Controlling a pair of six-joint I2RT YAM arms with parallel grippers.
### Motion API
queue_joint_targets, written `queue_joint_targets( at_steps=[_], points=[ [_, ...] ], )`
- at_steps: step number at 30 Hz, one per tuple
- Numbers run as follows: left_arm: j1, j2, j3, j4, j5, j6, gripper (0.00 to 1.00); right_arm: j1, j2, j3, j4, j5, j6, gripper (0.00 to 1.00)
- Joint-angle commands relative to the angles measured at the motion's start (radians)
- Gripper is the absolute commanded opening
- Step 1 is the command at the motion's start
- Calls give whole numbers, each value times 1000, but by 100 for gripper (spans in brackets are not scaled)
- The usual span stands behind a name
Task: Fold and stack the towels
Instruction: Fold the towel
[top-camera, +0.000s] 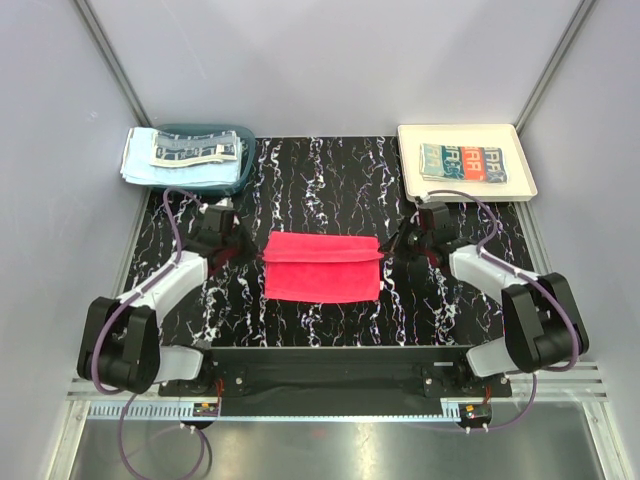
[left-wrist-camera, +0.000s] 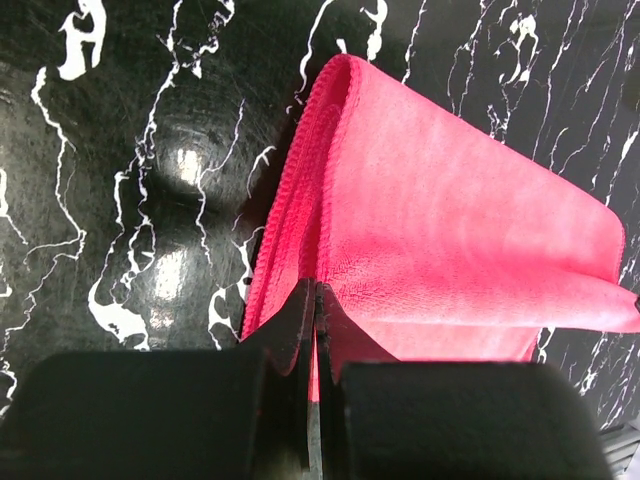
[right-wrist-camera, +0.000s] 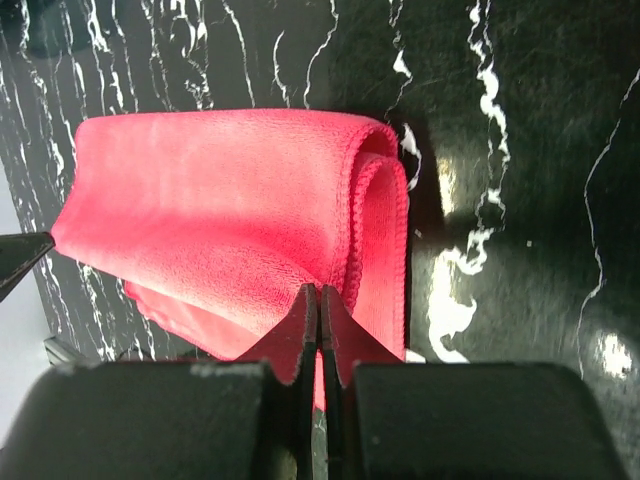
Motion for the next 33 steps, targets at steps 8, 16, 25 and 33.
queue_joint_targets(
  at_steps=[8, 16, 25, 33],
  points=[
    [-3, -70, -80, 10, 20, 18, 0, 58, -104, -92, 7, 48, 40, 1],
    [-14, -110, -96, -16, 35, 29, 0, 87, -148, -145, 1, 84, 66, 1],
    [-20, -149, -134, -27, 50, 38, 0, 104, -167, -198, 16, 88, 90, 1],
    [-20, -184, -151, -45, 56, 50, 0, 111, -190, -237, 17, 96, 103, 1]
  ],
)
